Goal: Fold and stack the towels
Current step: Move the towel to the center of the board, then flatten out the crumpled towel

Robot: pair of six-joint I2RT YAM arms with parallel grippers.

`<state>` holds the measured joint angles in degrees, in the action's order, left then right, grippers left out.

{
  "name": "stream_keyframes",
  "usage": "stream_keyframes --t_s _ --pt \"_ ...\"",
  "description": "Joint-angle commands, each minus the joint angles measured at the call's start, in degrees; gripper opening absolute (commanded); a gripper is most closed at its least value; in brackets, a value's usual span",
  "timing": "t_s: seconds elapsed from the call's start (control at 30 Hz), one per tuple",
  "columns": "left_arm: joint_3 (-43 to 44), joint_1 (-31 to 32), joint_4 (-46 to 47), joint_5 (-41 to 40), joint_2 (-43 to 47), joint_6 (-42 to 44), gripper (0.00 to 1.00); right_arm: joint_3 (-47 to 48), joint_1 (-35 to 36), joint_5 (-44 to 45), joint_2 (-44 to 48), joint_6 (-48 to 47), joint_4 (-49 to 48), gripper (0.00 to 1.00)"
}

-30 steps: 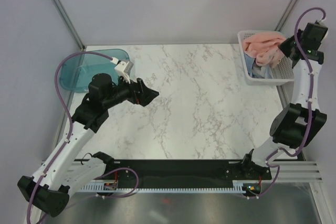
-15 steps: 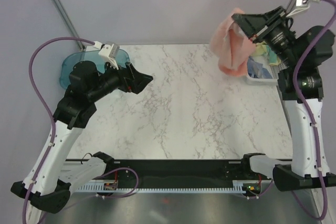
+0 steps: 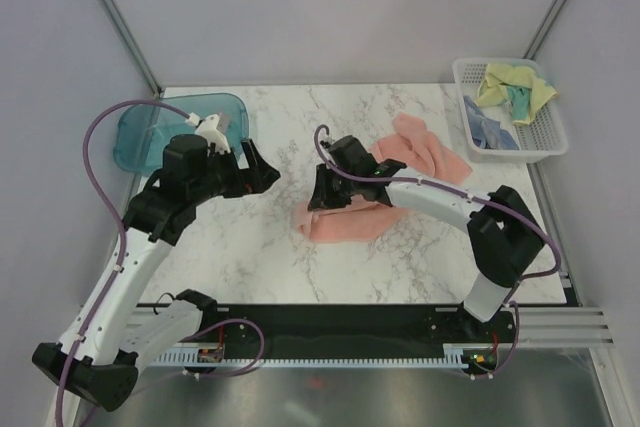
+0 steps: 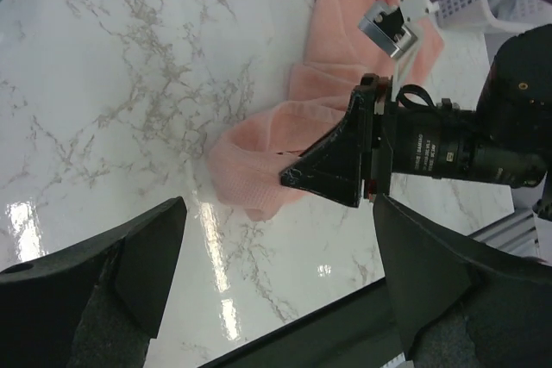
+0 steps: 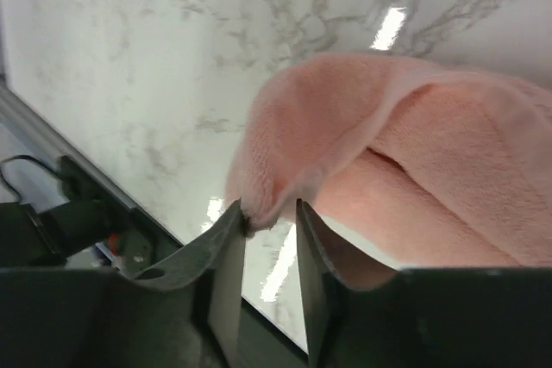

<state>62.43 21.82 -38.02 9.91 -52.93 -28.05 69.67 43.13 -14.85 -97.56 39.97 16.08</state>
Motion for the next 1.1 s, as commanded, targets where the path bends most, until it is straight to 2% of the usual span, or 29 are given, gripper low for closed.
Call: stream_keyframes --t_s 0.0,0.1,0.13,0.3,0.4,0.5,0.6,0.7,0.73,0.83,0.9,0.93,0.97,1.07 --pt "0.67 -2.22 0.49 -4.29 0.28 -4.2 0.97 6.69 -0.77 7.71 1.76 -7.87 4.91 0.42" --pt "1.2 -2.31 1.02 -3.41 -1.91 -2.1 0.97 11.27 -3.66 12.38 3.77 -13.32 14.74 0.57" --pt "0.94 -2.31 1.45 -2.45 -3.31 -1.92 0.97 11.89 -4.8 14.22 4.56 -14.38 16.25 0.58" --pt "-2.14 -2.23 5.05 3.7 -7.1 -1.48 0.93 5.84 -15.79 17.66 11.85 -11.34 19.78 0.59" --pt "-3.2 -1.79 7.08 8.45 -10.52 0.98 0.92 0.22 -17.21 18.46 15.2 -9.38 18.91 0.59" --pt "-1.62 -0.03 6.91 9.77 -14.21 4.05 0.88 -2.6 -17.47 17.67 14.51 -6.13 19.43 0.58" --pt "-0.74 2.69 7.26 10.13 -15.36 6.95 0.88 -4.01 -17.38 13.01 13.54 -17.69 16.02 0.59" --pt "-1.26 6.64 8.66 9.69 -15.8 10.03 0.88 -6.73 -18.17 15.12 13.45 -26.41 9.61 0.6" --pt "-1.52 7.61 9.01 9.17 -16.94 10.73 0.88 -7.7 -18.7 9.81 13.27 -28.43 5.67 0.6" --pt "-1.18 10.69 8.84 7.85 -21.49 14.16 0.87 -7.79 -19.84 -4.25 10.91 -41.68 3.96 0.62" --pt "-1.35 11.05 8.23 7.05 -23.62 16.71 0.85 -8.49 -20.54 -6.76 9.85 -47.75 3.27 0.63" --pt "-1.61 11.05 8.14 6.7 -24.24 17.59 0.84 -8.85 -21.16 -8.68 9.41 -48.57 2.83 0.62" --pt "-1.88 11.05 8.22 7.22 -25.02 19.51 0.84 -8.85 -23.34 -16.45 8.1 -49.27 2.82 0.61" --pt "-1.97 11.22 7.87 10.73 -25.65 22.68 0.81 -9.29 -25.99 -23.11 6.24 -52.87 5.45 0.57"
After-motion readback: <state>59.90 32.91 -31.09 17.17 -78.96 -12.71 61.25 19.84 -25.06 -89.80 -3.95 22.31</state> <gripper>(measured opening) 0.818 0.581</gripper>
